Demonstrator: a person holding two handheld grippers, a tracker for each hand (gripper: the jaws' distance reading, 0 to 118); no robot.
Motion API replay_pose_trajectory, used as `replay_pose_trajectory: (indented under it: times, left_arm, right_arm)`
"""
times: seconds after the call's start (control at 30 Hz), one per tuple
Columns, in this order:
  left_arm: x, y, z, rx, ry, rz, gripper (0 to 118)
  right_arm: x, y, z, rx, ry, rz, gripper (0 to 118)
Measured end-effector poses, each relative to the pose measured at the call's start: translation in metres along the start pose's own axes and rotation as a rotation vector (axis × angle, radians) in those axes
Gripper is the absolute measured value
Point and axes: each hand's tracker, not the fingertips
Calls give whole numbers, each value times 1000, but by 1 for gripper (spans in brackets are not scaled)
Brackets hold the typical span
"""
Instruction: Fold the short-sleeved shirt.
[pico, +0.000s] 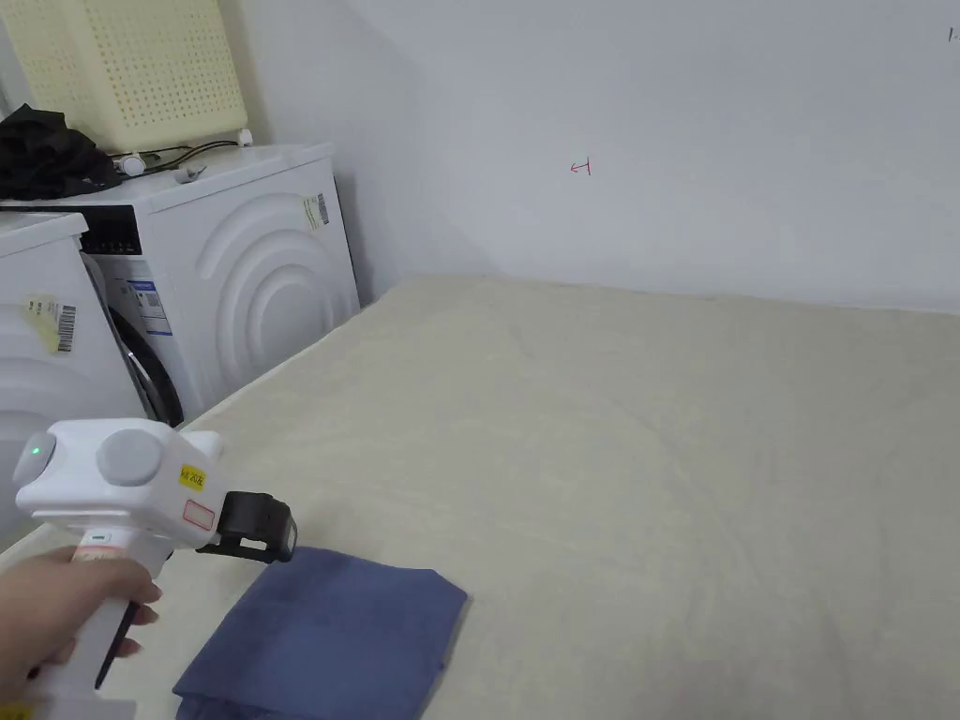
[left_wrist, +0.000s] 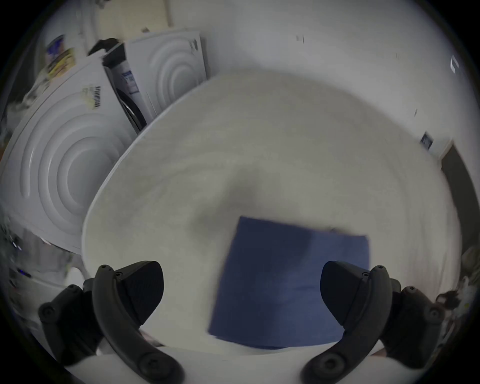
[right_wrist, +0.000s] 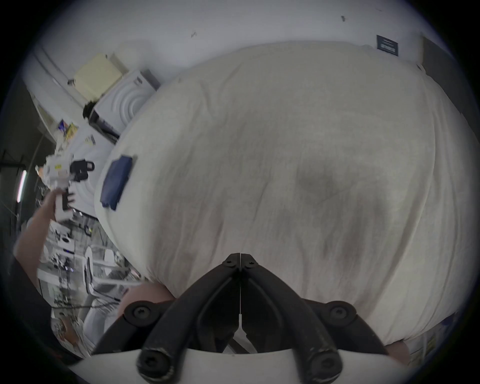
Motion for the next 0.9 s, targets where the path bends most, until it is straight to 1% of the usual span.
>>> replay_pose_trajectory:
  times: [0.07, 0.1, 0.13, 0.17, 0.2, 0.23, 0.27, 0.3, 0.33, 0.4, 0.43, 0.47, 0.5, 0.53, 0.57, 0.63, 0.67, 0.73, 0.77, 0.8, 0.83, 0.9]
  left_arm:
    - [18, -18, 4, 15, -128, 69, 117]
    - [34, -29, 4, 7, -166, 69, 110]
    - [55, -42, 4, 57, -133, 3, 81]
    - [78, -54, 4, 107, -119, -49, 45]
    - [105, -68, 5, 111, -94, -131, 13]
    - [132, -84, 4, 121, -116, -169, 5]
    - [160, -97, 9, 134, -152, -198, 5]
    - [185, -110, 13, 133, -232, -216, 5]
    - [212, -123, 19, 173, -288, -206, 5]
    - [256, -146, 37, 293, -275, -192, 5]
    - [274, -158, 50, 374, -303, -162, 5]
    - [288, -166, 64, 427, -369, -138, 5]
    - [305, -175, 80, 490, -416, -135, 5]
    - [330, -187, 109, 561, -412, -146, 5]
    - [343, -194, 125, 601, -410, -171, 5]
    - [362, -207, 158, 699, -428, -207, 5]
    - [364, -210, 163, 752, -435, -202, 5]
    - [373, -226, 188, 848, -383, -184, 5]
    - [376, -233, 199, 917, -357, -161, 5]
    - [379, -241, 206, 937, -328, -141, 5]
    - [381, -249, 213, 969, -325, -139, 5]
    - [385, -262, 222, 1036, -307, -168, 5]
  right_arm:
    - [6, 2, 7, 21, 6, -27, 0]
    - [10, 2, 11, 23, 3, -28, 0]
    - [13, 2, 15, 29, -11, -26, 0]
    - [15, 1, 19, 42, -26, -26, 0]
    - [18, 0, 24, 57, -45, -25, 0]
    - [19, -4, 29, 68, -53, -22, 0]
    - [22, -6, 35, 78, -52, -23, 0]
    - [26, -8, 42, 92, -46, -30, 0]
    - [30, -11, 50, 117, -35, -44, 0]
    - [39, -18, 63, 186, -27, -74, 0]
    - [44, -23, 71, 228, -20, -81, 0]
    - [48, -29, 79, 268, -16, -85, 0]
    - [47, -39, 87, 318, -21, -84, 0]
    - [50, -48, 97, 366, -31, -84, 0]
    - [51, -54, 106, 408, -49, -77, 0]
    - [51, -68, 128, 520, -94, -20, 0]
    - [50, -75, 139, 569, -102, 13, 0]
    - [46, -88, 161, 679, -135, 60, 0]
    - [42, -93, 169, 743, -148, 70, 0]
    - [38, -101, 178, 821, -161, 84, 0]
    - [34, -108, 184, 901, -203, 130, 0]
    - [24, -116, 185, 1023, -332, 262, 0]
